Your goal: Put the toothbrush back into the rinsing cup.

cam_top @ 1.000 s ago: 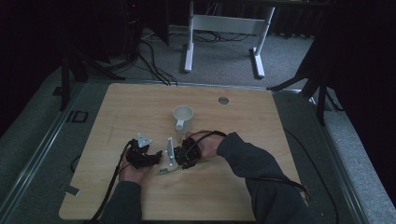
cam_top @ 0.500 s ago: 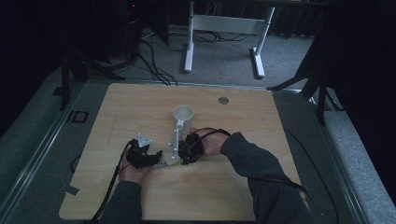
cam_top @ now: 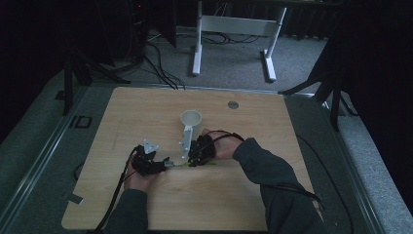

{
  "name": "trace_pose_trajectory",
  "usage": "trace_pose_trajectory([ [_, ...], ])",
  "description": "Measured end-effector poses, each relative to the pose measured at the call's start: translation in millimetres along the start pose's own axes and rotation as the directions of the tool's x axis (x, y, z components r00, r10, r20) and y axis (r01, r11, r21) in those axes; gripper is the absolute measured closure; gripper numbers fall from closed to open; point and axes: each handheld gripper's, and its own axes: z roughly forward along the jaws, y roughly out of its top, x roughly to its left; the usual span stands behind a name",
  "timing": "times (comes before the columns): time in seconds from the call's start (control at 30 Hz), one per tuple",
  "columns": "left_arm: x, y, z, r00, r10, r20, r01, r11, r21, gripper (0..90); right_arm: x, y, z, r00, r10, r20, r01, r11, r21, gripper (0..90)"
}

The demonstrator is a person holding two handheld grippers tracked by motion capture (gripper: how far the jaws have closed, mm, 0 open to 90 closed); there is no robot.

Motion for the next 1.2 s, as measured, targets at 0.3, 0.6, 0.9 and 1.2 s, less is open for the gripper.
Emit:
trace_pose_trajectory([
  [0.3,-0.1,0.2,0.2,1.0,0.0,0.0,0.0,1.0,0.0,29.5,-4.4,-0.9,-8.2,0.9986,0.036,0.037,-0.034,0.997,-0.064,82.6],
  [0.6,-0.1,0.2,0.2,1.0,-0.001,0.0,0.001,1.0,0.0,29.5,-6.9,-6.2,-12.7,0.9941,0.097,0.049,-0.09,0.989,-0.117,82.5],
  [0.9,-0.2,0.2,0.3,1.0,-0.001,0.0,0.001,1.0,0.0,29.4,-6.1,-11.8,-15.4,0.9887,0.129,0.075,-0.118,0.984,-0.137,82.5],
  [1.2,-0.3,0.3,0.3,1.0,-0.003,0.0,0.003,1.0,-0.001,29.3,-6.8,-11.7,-21.4,0.982,0.162,0.097,-0.14,0.969,-0.202,82.5],
])
